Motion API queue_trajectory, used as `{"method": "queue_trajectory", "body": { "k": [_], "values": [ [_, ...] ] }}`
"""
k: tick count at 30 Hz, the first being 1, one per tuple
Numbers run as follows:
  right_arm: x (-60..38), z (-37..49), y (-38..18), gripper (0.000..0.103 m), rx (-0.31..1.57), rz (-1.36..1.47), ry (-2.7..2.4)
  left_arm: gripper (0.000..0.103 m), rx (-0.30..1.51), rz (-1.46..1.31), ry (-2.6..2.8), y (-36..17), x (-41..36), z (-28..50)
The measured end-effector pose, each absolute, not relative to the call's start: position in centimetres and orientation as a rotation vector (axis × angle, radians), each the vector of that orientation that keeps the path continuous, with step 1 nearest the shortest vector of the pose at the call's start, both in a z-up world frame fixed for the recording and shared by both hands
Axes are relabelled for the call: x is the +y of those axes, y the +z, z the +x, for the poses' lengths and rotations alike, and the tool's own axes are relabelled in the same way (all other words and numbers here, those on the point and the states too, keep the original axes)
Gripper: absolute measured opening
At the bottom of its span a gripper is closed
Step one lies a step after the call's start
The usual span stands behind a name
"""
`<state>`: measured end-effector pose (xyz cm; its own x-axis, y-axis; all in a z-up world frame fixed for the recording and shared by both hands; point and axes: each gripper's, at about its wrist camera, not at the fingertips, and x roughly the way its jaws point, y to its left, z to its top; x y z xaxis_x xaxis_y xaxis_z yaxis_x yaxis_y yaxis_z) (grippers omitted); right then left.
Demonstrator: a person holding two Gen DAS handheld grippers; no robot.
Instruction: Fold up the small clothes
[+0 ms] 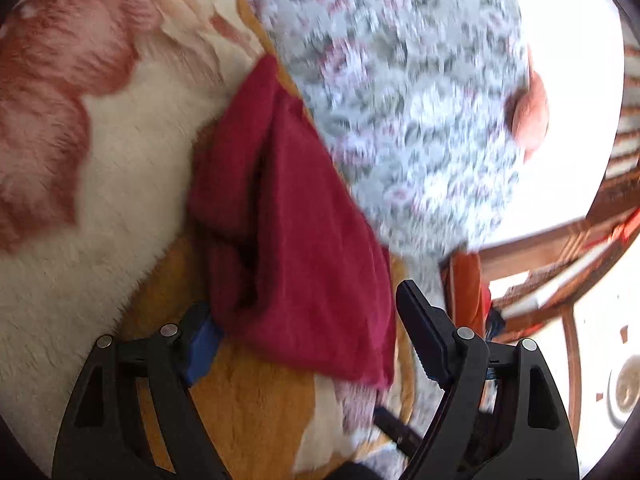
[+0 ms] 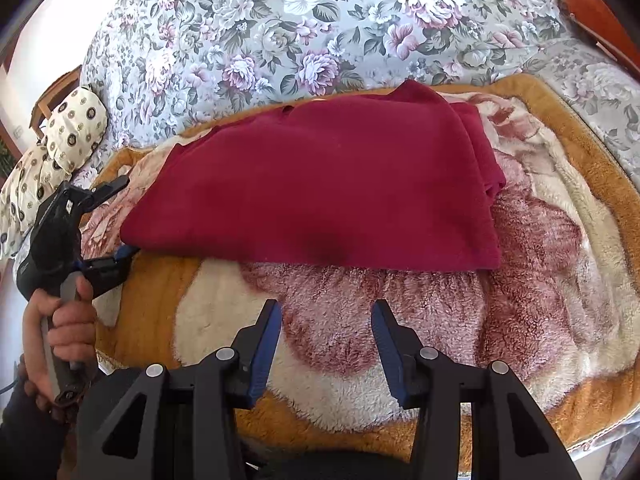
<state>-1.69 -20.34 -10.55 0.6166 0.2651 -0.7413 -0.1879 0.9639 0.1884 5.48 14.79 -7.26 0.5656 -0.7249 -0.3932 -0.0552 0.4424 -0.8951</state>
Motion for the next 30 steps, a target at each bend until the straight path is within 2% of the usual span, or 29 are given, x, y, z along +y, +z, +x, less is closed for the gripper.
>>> {"method": "queue_trajectory", "body": {
  "k": [5,8,11,18,30],
  "values": [
    [-20.2,-1.4,-10.7,0.045,0.884,0.090,0.265,0.081,0.901,-1.194,-0.498,-8.3,16.4,7.1],
    [-20.2,-1.4,-10.7,0.045,0.882,0.086,0.262,0.076,0.927,-1.156,-0.458,-8.2,15.9,7.1],
    [-20.1,-1.4,-10.6,0.045,0.880,0.081,0.259,0.064,0.999,-1.003,-0.405,-7.7,14.6,7.2],
    [-20.4,-1.5,-10.7,0.045,0.877,0.091,0.253,0.063,1.097,-1.151,-0.339,-8.8,15.6,8.5],
    [-20.2,-1.8,-10.7,0.045,0.874,0.071,0.253,0.063,1.134,-1.211,-0.276,-9.0,16.0,8.7]
  ]
}}
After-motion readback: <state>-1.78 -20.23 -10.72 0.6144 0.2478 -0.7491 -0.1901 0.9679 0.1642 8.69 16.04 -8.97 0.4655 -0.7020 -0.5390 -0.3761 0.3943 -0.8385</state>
